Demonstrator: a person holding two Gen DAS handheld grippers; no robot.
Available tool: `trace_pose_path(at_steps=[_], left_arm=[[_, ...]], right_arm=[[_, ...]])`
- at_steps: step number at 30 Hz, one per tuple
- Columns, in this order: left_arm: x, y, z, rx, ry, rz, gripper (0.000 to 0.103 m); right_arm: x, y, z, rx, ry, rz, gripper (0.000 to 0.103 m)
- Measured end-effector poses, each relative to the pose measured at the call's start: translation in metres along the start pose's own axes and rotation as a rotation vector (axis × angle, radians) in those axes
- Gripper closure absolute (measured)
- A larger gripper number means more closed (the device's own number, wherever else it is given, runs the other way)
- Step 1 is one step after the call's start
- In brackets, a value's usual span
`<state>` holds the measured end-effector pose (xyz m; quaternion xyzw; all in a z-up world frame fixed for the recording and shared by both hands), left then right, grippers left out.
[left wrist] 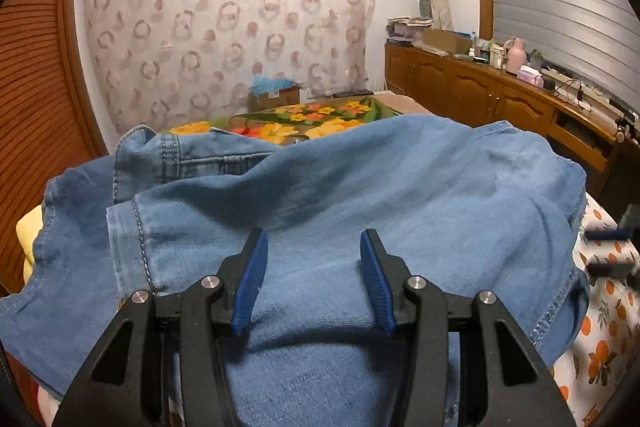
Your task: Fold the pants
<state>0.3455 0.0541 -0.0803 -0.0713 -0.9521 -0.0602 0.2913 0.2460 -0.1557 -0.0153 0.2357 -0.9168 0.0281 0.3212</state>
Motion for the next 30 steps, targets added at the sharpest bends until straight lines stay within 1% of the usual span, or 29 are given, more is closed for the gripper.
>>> trace_pose_path(at_steps=[2, 5, 7, 8, 9, 11, 14, 17, 18, 19, 24, 30], left_arm=[[0.006, 0.000, 0.002, 0.007, -0.020, 0.035, 0.053], [0.011, 0.000, 0.005, 0.004, -0.012, 0.036, 0.050], [0.014, -0.002, 0.005, 0.002, -0.018, 0.046, 0.041], [0.016, -0.003, 0.004, 0.004, -0.022, 0.055, 0.032], [0.018, -0.002, 0.002, 0.008, -0.031, 0.068, 0.026], [0.026, -0.003, -0.001, 0.013, -0.056, 0.089, 0.024], [0.034, -0.004, -0.003, 0.020, -0.084, 0.094, 0.024], [0.039, -0.002, -0.005, 0.035, -0.105, 0.099, 0.024], [0.040, 0.000, -0.005, 0.044, -0.110, 0.103, 0.024], [0.040, 0.000, -0.006, 0.050, -0.112, 0.105, 0.024], [0.038, 0.003, -0.005, 0.057, -0.102, 0.109, 0.024], [0.038, 0.000, -0.006, 0.054, -0.104, 0.109, 0.024]], right_arm=[[0.013, -0.018, -0.007, -0.033, -0.021, 0.050, 0.052], [0.031, -0.052, -0.014, -0.102, -0.052, 0.118, 0.050], [0.037, -0.072, -0.015, -0.138, -0.063, 0.166, 0.049], [0.039, -0.083, -0.014, -0.159, -0.062, 0.189, 0.049], [0.039, -0.094, -0.013, -0.183, -0.059, 0.210, 0.049], [0.038, -0.113, -0.010, -0.211, -0.051, 0.245, 0.049], [0.032, -0.141, -0.004, -0.254, -0.027, 0.308, 0.049], [0.024, -0.166, 0.002, -0.326, 0.001, 0.320, 0.049], [0.022, -0.174, 0.003, -0.377, -0.006, 0.331, 0.049], [0.019, -0.180, 0.004, -0.408, -0.004, 0.323, 0.049], [0.011, -0.215, 0.002, -0.539, -0.003, 0.257, 0.049], [-0.002, -0.252, -0.002, -0.650, -0.005, 0.176, 0.049]])
Point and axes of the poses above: each gripper's, at about its wrist camera, not at the fingertips, and x roughly against the way its jaws point, y to its left, z to its underside, the point moved 5 cm from there along -x, roughly the way its jaws point, and after that the axes turned 3 degrees about -z, right-handed, at the moved point
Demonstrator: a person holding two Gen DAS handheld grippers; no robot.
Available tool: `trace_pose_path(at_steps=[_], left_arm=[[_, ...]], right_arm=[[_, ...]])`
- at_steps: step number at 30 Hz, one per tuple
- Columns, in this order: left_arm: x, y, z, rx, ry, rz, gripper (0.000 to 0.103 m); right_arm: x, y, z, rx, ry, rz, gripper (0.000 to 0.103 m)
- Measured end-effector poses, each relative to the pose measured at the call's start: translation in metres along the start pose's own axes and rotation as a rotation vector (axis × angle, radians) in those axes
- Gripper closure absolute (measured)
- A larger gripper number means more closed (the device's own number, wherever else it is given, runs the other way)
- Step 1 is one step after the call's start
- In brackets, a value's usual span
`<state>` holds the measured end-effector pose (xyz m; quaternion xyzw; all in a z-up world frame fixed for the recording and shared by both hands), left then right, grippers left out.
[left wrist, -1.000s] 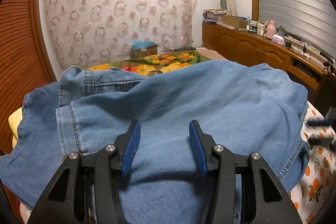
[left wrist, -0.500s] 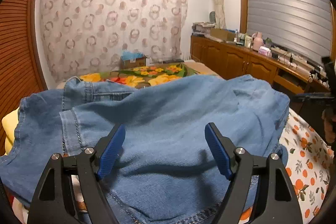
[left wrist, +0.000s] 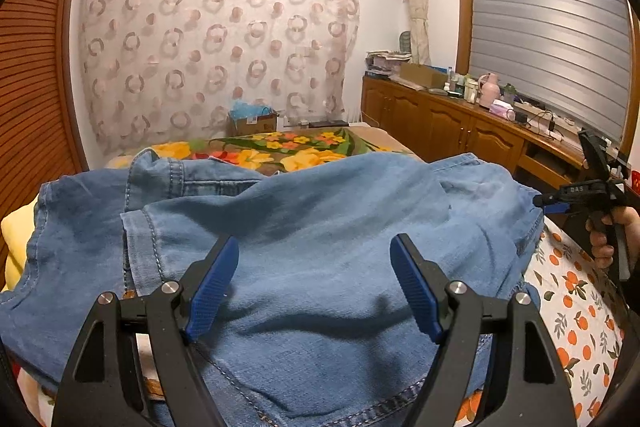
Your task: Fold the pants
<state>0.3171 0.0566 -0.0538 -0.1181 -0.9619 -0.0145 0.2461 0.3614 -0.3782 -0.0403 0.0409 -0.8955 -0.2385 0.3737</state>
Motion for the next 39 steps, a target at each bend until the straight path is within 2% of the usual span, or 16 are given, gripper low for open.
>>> trace_pose_path(at_steps=[4, 7, 9, 11, 14, 16, 18, 23, 27, 30, 34, 36, 39], left_arm=[[0.001, -0.001, 0.000, 0.002, -0.005, -0.005, 0.024], [0.002, 0.001, -0.001, 0.002, -0.009, -0.006, 0.024], [0.003, 0.002, -0.001, 0.003, -0.010, -0.007, 0.024], [0.004, 0.003, -0.002, 0.005, -0.011, -0.011, 0.024], [0.007, 0.003, -0.004, 0.008, -0.015, -0.004, 0.024], [0.006, 0.004, -0.005, -0.002, -0.014, -0.003, 0.024], [0.006, 0.002, -0.008, -0.016, -0.004, -0.019, 0.024], [0.023, 0.005, -0.023, 0.000, 0.004, -0.009, 0.024], [0.047, 0.017, -0.033, -0.004, -0.003, -0.065, 0.024], [0.070, 0.029, -0.040, 0.000, -0.019, -0.106, 0.024], [0.099, 0.050, -0.042, 0.009, -0.035, -0.173, 0.024], [0.111, 0.062, -0.039, 0.017, -0.037, -0.206, 0.024], [0.121, 0.079, -0.033, 0.039, -0.034, -0.242, 0.024]], right_arm=[[-0.008, -0.003, 0.002, -0.060, 0.025, -0.029, 0.049], [-0.006, -0.006, -0.005, -0.064, 0.009, -0.022, 0.049], [-0.002, -0.005, -0.005, -0.058, -0.018, 0.005, 0.062], [0.004, -0.001, -0.007, -0.042, -0.058, 0.045, 0.086], [0.020, 0.015, -0.013, 0.008, -0.116, 0.048, 0.095], [0.029, 0.030, -0.018, 0.052, -0.147, 0.052, 0.095], [0.039, 0.046, -0.026, 0.069, -0.164, 0.020, 0.095], [0.062, 0.109, -0.045, 0.159, -0.211, -0.081, 0.096], [0.075, 0.187, -0.046, 0.285, -0.226, -0.193, 0.096], [0.083, 0.250, -0.034, 0.391, -0.222, -0.280, 0.096], [0.094, 0.328, -0.002, 0.508, -0.189, -0.402, 0.096], [0.099, 0.366, 0.027, 0.575, -0.158, -0.469, 0.096], [0.093, 0.394, 0.077, 0.642, -0.073, -0.548, 0.096]])
Point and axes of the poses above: each gripper's, at about its wrist camera, not at the fingertips, and x roughly against the way its jaws point, y to its left, z to its underside, the point moved 5 cm from there along -x, roughly the way its jaws point, and after that the axes turned 3 degrees about -z, right-handed, at the moved point
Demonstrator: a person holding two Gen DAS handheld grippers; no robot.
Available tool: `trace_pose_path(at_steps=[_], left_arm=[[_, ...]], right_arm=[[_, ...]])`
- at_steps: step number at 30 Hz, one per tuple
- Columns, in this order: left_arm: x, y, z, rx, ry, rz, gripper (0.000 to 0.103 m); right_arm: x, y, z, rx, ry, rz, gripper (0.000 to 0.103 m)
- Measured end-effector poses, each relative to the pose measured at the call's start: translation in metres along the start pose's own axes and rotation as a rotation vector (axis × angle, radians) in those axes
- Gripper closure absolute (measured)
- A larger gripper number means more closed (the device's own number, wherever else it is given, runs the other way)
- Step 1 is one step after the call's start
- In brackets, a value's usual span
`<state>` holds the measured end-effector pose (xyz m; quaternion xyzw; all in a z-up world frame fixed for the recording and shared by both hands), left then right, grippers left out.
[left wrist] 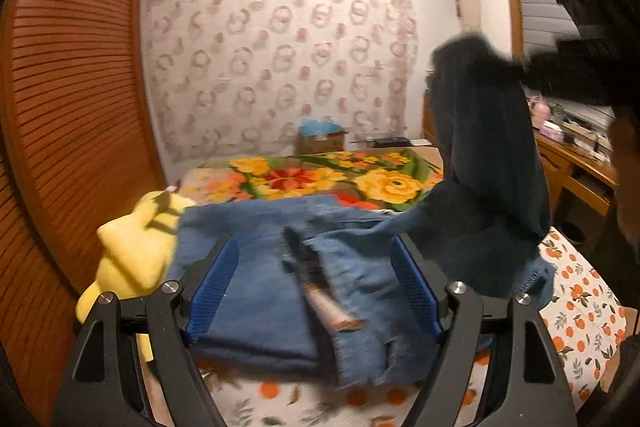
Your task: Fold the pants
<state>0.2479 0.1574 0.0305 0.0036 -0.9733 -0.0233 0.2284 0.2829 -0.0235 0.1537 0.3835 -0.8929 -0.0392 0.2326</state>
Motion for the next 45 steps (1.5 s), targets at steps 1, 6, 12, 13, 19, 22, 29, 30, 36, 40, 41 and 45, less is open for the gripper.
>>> trace_pose_path(at_steps=[1, 6, 12, 13, 19, 22, 29, 30, 36, 40, 41, 45], left_arm=[[0.002, 0.009, 0.004, 0.010, 0.004, -0.016, 0.024], [0.002, 0.033, 0.023, 0.041, 0.033, -0.058, 0.024], [-0.008, 0.037, 0.037, 0.049, 0.069, -0.066, 0.024], [-0.011, 0.034, 0.038, 0.046, 0.072, -0.062, 0.024], [-0.015, 0.003, 0.034, 0.020, 0.074, -0.013, 0.024], [-0.019, -0.016, 0.034, 0.002, 0.079, 0.022, 0.024], [-0.028, -0.063, 0.038, -0.029, 0.111, 0.121, 0.024], [-0.031, -0.069, 0.040, -0.035, 0.122, 0.127, 0.024], [-0.052, -0.088, 0.059, -0.031, 0.197, 0.129, 0.024], [-0.057, -0.087, 0.069, -0.029, 0.227, 0.117, 0.024], [-0.059, -0.086, 0.071, -0.032, 0.234, 0.111, 0.024], [-0.065, -0.086, 0.078, -0.053, 0.254, 0.075, 0.025]], right_arm=[[-0.011, 0.008, 0.014, 0.000, 0.038, -0.022, 0.096], [-0.056, 0.011, 0.093, -0.023, 0.206, -0.036, 0.096], [-0.066, 0.003, 0.141, -0.052, 0.302, -0.035, 0.087], [-0.063, 0.001, 0.136, -0.044, 0.308, -0.036, 0.080], [-0.011, 0.000, 0.141, -0.009, 0.266, -0.054, 0.064], [0.017, -0.016, 0.139, -0.025, 0.217, -0.049, 0.061], [0.064, -0.091, 0.146, -0.044, 0.129, 0.155, 0.060], [0.065, -0.104, 0.147, -0.036, 0.128, 0.202, 0.060], [0.046, -0.148, 0.153, -0.107, 0.152, 0.242, 0.060], [0.037, -0.135, 0.157, -0.061, 0.193, 0.204, 0.060], [0.038, -0.133, 0.161, -0.056, 0.202, 0.197, 0.060], [0.048, -0.134, 0.173, -0.041, 0.244, 0.187, 0.060]])
Point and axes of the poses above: each gripper's, at about its wrist camera, not at the fingertips, and x roughly against the way its jaws point, y to its left, z to its underside, the point moved 5 cm from there along -x, roughly the way its jaws point, and after that the axes turned 3 degrees about -z, right-handed, at the moved point
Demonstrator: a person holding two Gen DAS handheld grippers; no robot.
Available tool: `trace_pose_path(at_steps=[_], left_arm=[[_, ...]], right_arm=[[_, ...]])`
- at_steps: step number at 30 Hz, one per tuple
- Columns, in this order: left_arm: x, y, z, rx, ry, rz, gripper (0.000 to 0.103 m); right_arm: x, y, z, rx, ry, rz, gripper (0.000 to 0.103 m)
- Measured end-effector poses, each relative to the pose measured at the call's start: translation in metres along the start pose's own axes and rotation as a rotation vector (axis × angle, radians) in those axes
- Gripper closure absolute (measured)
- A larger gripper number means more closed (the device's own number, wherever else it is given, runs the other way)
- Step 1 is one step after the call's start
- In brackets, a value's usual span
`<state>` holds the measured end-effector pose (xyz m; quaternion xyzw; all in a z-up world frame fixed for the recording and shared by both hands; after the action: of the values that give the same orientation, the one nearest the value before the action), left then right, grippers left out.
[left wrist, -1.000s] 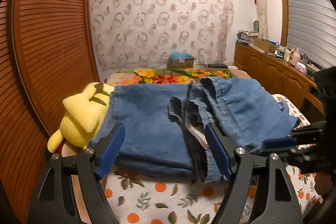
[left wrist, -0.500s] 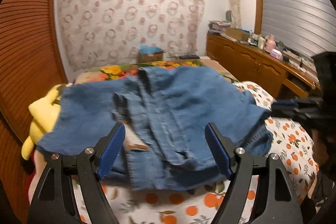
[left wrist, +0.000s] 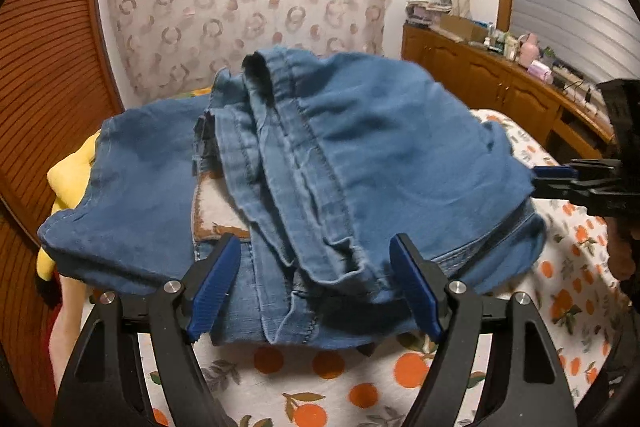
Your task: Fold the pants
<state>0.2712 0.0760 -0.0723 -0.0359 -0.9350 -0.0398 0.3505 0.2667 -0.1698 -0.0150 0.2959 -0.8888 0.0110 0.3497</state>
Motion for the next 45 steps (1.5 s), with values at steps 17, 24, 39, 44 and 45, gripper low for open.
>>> trace_pose_path(at_steps=[17, 24, 39, 44, 45], left_arm=[[-0.008, 0.000, -0.002, 0.015, 0.026, -0.018, 0.026], [0.002, 0.002, 0.004, 0.013, 0.016, 0.020, 0.028], [0.022, 0.029, -0.059, 0.013, -0.094, 0.052, 0.023], [-0.008, 0.027, -0.085, -0.021, -0.042, 0.065, 0.023], [-0.015, 0.026, -0.091, -0.030, -0.026, 0.068, 0.023]], right_arm=[[0.059, 0.016, 0.010, 0.063, -0.106, -0.018, 0.091], [0.061, 0.022, 0.047, 0.059, -0.030, -0.015, 0.091], [0.094, 0.001, 0.025, 0.030, -0.059, -0.015, 0.067], [0.058, -0.017, -0.017, 0.002, -0.073, -0.012, 0.040], [0.047, -0.022, -0.024, -0.005, -0.066, -0.003, 0.040]])
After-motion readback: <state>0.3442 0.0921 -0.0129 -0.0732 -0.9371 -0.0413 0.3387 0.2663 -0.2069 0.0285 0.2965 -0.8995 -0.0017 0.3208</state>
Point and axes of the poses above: each gripper's, at about its wrist camera, not at the fingertips, and x roughly against the way its jaws point, y to its left, z to its underside, the point moved 5 cm from there along -x, roughly the way its jaws point, and after that the axes turned 3 degrees about -z, right-handed, at the moved point
